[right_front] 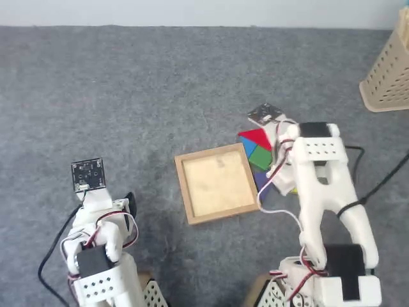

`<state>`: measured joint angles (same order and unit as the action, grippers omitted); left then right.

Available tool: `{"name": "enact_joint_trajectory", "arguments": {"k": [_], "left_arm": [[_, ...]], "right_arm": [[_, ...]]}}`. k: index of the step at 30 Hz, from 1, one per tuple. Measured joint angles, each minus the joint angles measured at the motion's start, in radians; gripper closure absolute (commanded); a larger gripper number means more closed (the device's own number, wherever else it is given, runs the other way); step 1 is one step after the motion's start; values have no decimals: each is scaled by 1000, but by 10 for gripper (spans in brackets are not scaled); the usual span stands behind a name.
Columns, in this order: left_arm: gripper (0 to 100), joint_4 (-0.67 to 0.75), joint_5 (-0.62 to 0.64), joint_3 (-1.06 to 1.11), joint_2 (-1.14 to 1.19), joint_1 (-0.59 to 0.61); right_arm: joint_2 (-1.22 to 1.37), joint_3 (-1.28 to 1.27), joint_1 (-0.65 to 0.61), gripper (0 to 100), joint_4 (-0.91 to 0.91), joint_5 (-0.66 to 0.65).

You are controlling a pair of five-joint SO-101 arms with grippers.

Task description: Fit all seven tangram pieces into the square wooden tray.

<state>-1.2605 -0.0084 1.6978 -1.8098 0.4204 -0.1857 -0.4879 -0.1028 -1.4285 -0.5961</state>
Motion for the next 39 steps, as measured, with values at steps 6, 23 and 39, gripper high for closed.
{"name": "enact_joint_trajectory", "arguments": {"k": [6,23,39], "left_arm": [[784,0,0,0,0,0],[784,0,0,0,0,0],[784,0,0,0,0,0]], "right_arm": [[209,80,29,582,34,-86],[578,252,31,635,95,-101],[589,322,64,786,121,-8]]}}
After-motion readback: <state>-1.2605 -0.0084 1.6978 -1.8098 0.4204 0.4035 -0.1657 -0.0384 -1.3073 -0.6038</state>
